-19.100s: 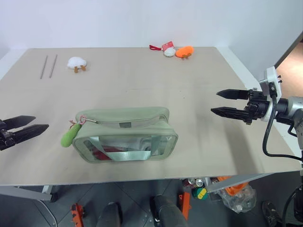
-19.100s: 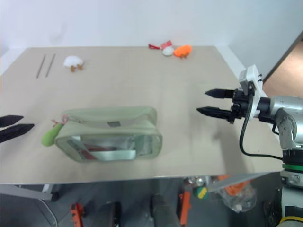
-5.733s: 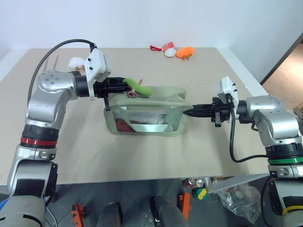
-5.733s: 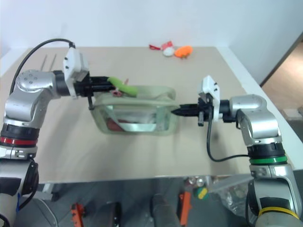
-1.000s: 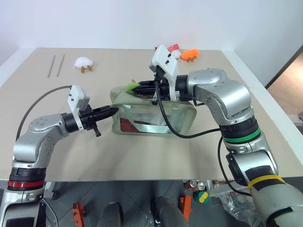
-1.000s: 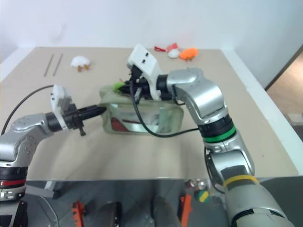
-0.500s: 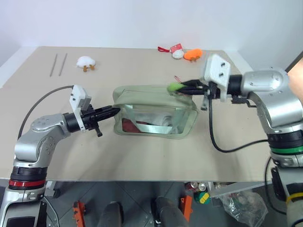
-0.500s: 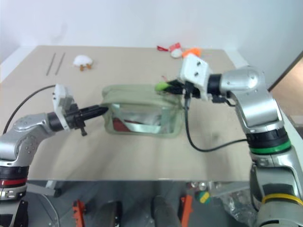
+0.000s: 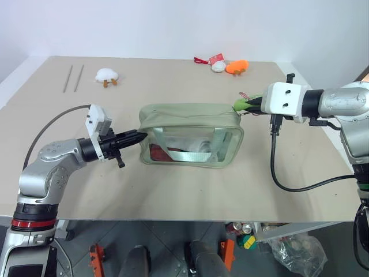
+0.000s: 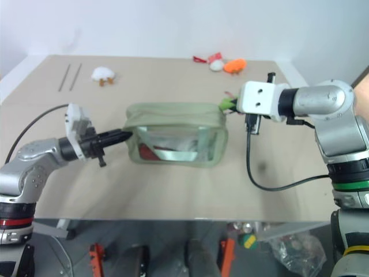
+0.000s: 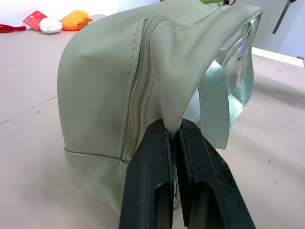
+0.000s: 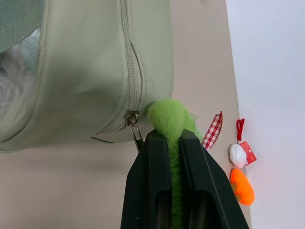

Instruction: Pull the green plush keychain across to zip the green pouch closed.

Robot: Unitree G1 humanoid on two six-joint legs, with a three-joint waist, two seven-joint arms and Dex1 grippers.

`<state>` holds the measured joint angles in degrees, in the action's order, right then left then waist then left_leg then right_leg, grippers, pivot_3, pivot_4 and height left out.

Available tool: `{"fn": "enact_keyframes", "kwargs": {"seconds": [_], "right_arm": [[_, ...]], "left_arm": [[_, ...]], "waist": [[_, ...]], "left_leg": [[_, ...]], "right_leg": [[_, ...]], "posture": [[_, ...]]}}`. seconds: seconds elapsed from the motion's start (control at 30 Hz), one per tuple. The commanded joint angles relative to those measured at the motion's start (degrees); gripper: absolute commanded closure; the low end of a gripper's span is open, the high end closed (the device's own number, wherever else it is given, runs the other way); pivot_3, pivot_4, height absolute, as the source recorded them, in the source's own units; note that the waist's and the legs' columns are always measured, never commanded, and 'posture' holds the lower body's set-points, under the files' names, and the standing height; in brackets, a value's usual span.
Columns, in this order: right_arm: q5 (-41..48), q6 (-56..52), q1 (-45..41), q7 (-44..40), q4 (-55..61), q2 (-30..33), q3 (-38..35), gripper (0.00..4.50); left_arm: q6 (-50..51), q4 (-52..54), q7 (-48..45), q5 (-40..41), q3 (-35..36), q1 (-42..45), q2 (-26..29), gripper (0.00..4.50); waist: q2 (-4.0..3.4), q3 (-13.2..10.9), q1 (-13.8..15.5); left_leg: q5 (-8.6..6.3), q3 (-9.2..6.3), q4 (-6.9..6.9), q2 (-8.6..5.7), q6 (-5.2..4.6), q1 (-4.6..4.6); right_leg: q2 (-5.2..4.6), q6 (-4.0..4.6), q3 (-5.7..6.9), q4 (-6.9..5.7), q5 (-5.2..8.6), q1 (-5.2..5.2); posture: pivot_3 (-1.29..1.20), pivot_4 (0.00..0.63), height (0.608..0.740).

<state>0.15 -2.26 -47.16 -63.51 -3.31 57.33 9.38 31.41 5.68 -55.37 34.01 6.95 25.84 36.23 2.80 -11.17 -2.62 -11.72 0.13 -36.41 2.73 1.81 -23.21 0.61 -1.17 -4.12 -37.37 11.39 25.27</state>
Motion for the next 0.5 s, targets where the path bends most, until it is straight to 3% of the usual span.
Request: {"fn": "enact_keyframes", "kwargs": {"seconds": [0.03, 0.2, 0.5], "right_arm": [[-4.34, -0.61, 4.96, 1.62, 1.59, 0.89, 0.43, 4.46], [-10.63, -0.23, 11.63, 6.96, -1.81, -4.17, 4.79, 4.46], [-15.33, 5.82, 9.73, 10.10, -11.54, -7.18, 6.54, 4.46]], "left_arm": [[1.46, 0.02, 0.69, -0.31, -0.34, -1.34, 0.46, 4.50], [1.76, 0.50, 1.02, -0.01, -0.41, -1.64, 0.24, 4.50], [2.52, 1.09, 1.46, 0.27, -0.70, -1.68, 0.15, 4.50]], "waist": [[0.00, 0.00, 0.00], [-0.02, 0.04, -0.23], [-0.10, 0.17, -0.18]], "left_leg": [[0.00, 0.00, 0.00, 0.00, 0.00, 0.00], [0.00, 0.02, -0.01, 0.01, 0.00, 0.10], [0.05, 0.04, -0.16, 0.00, 0.02, 0.27]], "right_leg": [[0.00, -0.01, -0.01, 0.01, 0.00, -0.01], [0.02, 0.03, -0.03, 0.01, -0.04, -0.04], [0.03, 0.04, -0.07, 0.02, -0.11, -0.23]], "posture": [[0.00, 0.150, 0.740], [0.00, 0.150, 0.740], [0.00, 0.150, 0.740]]}}
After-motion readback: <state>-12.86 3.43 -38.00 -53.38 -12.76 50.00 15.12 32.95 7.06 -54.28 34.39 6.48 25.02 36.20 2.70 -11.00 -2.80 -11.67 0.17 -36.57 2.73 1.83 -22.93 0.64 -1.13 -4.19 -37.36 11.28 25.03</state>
